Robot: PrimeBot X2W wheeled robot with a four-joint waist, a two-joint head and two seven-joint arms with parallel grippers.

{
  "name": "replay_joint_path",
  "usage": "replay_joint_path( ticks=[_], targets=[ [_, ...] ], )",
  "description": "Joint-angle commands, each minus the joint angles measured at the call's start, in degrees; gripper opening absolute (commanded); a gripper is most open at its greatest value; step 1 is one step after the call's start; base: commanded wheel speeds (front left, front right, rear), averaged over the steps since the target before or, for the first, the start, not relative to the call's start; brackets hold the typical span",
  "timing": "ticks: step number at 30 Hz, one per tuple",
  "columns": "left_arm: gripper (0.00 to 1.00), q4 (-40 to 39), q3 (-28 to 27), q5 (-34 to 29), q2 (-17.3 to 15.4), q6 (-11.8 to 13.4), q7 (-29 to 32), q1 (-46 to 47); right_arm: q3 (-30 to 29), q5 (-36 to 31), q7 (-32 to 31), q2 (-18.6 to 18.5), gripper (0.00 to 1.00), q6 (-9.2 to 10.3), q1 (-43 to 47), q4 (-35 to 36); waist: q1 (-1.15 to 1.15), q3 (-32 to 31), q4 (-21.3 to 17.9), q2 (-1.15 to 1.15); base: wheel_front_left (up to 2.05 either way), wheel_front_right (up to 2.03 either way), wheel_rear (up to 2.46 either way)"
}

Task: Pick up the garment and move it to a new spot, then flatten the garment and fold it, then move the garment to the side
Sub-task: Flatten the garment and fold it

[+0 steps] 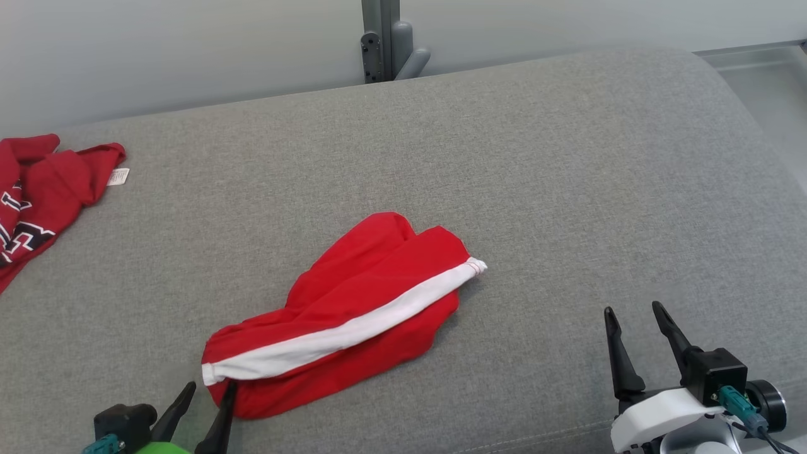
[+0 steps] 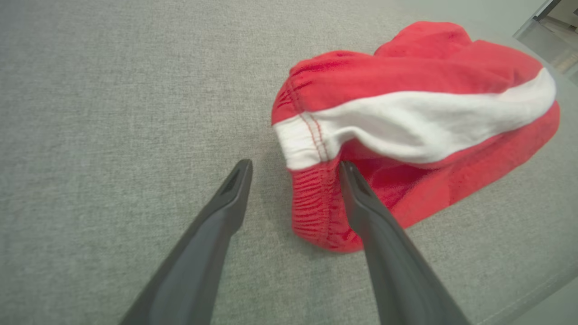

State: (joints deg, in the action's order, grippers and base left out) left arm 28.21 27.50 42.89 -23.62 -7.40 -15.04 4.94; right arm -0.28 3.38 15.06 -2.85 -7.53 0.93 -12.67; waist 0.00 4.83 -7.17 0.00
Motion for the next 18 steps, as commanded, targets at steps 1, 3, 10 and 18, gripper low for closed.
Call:
replay_joint_path(
  ticks=[1, 3, 10, 18],
  targets=[
    [1.00, 0.5, 0.1, 1.0, -0.8, -0.1, -0.2, -1.2, -0.2, -0.2, 0.2, -0.2, 1.00, 0.08, 0.6, 0.4, 0.00, -0.2, 0.2, 0.00, 0.00, 0.00, 0.00],
    [1.00, 1.3, -0.1, 2.0, -1.5, -0.1, -0.2, -2.0, -0.5, -0.6, 0.2, -0.6, 1.00, 0.08, 0.7, 1.0, 0.00, -0.6, 0.5, 0.00, 0.00, 0.00, 0.00],
    [1.00, -4.6, -7.9, -0.3, -0.4, 2.4, -0.2, -7.1, -2.1, -1.5, 0.2, -2.2, 1.00, 0.08, 1.2, 4.1, 0.00, -2.1, 2.2, 0.00, 0.00, 0.00, 0.00],
    [1.00, -15.9, -18.8, -7.4, 6.3, 4.5, -0.1, -14.4, -3.5, -1.9, 0.2, -3.9, 1.00, 0.08, 3.0, 5.8, 0.00, -4.4, 4.5, 0.00, 0.00, 0.00, 0.00]
  ],
)
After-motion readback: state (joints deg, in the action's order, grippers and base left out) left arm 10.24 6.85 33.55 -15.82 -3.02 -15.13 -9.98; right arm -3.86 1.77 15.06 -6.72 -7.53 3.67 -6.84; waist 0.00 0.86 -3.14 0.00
